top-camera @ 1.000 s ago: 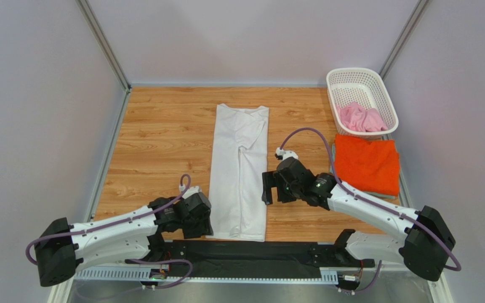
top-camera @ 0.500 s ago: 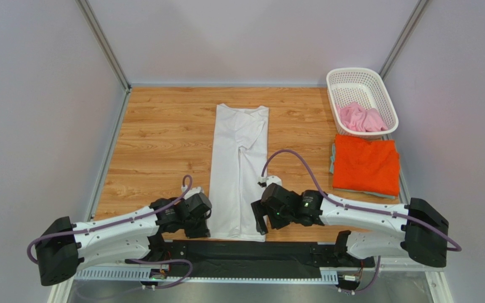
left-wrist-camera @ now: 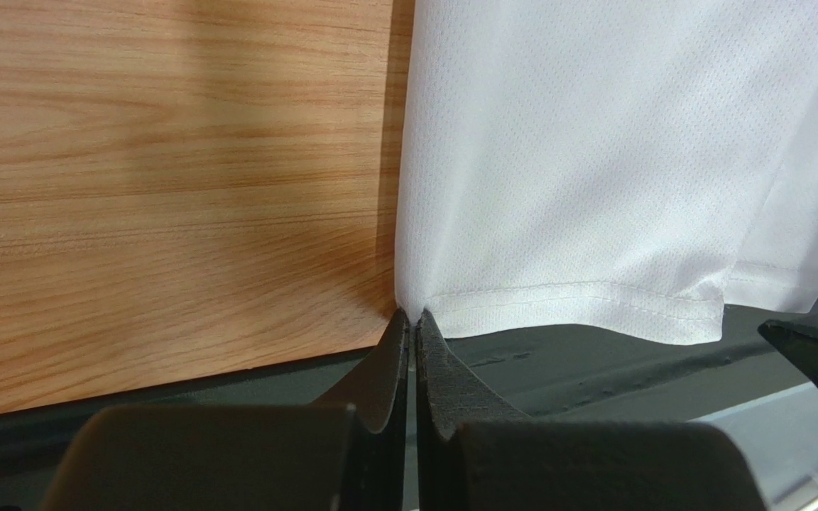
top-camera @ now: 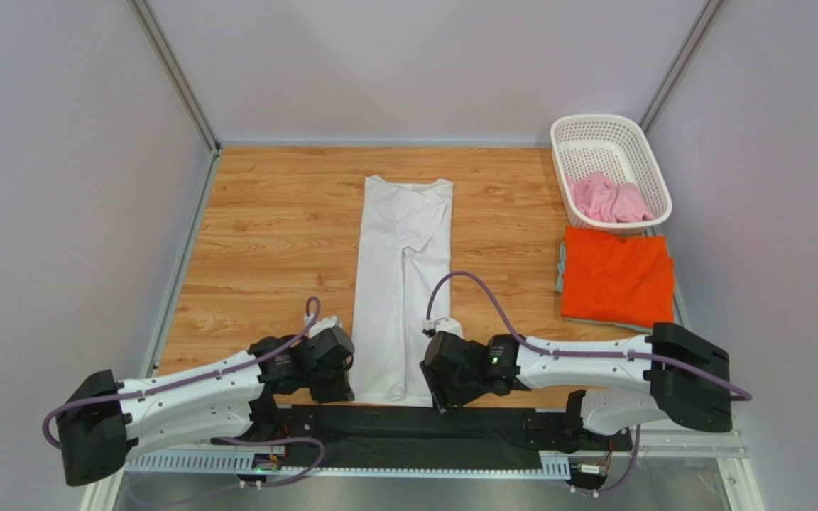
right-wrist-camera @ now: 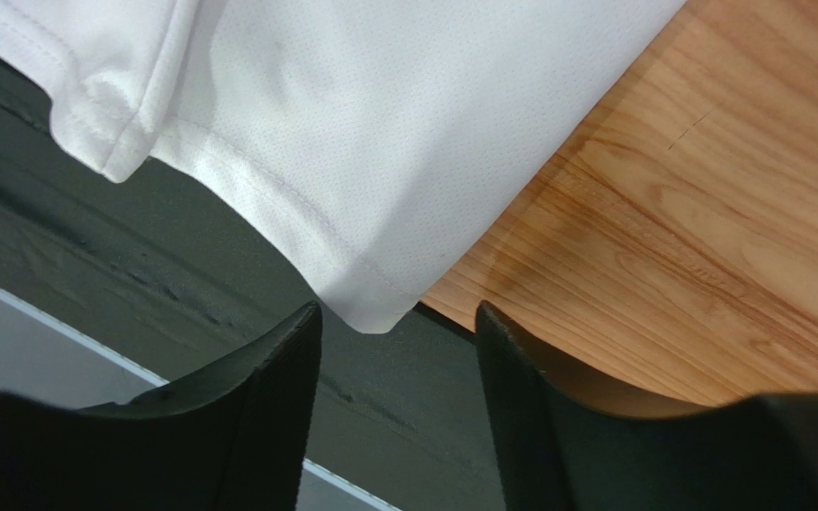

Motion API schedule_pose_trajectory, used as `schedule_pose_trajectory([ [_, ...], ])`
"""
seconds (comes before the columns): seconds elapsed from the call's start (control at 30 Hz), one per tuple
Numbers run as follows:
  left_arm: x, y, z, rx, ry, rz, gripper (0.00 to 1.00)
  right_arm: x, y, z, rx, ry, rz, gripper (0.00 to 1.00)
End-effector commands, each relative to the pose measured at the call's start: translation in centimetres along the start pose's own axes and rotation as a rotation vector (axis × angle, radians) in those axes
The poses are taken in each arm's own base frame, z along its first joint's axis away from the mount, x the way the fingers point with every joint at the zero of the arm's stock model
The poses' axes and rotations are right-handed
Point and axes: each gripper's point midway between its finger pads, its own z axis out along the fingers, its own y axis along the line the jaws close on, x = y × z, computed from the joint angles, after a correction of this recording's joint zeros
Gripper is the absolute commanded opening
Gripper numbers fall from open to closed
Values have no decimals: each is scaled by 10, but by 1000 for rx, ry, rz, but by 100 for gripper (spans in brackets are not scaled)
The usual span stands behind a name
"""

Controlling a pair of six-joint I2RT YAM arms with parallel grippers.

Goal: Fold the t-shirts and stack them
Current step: Fold the tshirt

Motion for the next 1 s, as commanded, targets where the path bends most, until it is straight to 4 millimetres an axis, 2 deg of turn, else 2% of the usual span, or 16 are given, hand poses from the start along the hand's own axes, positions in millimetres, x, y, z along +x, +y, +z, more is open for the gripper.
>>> schedule_pose_trajectory([
  [0.0, 5, 9, -2, -30, 18, -14, 0, 3, 5, 8, -10, 1, 44, 55],
  [0.03, 5, 10, -2, -37, 18, -22, 0, 5, 3, 9, -3, 7, 51, 50],
  [0.13, 5, 16, -5, -57, 12, -30, 0, 12, -2, 11, 8, 24, 63, 26],
  [0.27, 8, 25, -7, -85, 17, -33, 0, 16, -7, 10, 14, 27, 77, 10],
  [0.37, 10, 28, -8, -94, 27, -28, 0, 18, -7, 9, 4, 25, 77, 1],
  [0.63, 10, 18, -14, -53, 40, -17, 0, 10, 10, 5, -62, -16, 23, 0],
  [0.67, 2, 7, -20, -15, 7, -6, 0, 1, 11, 0, -53, -47, 14, 0],
  [0.97, -31, -19, -38, 44, -135, -1, 0, -38, 12, -23, -18, -211, -32, 0],
])
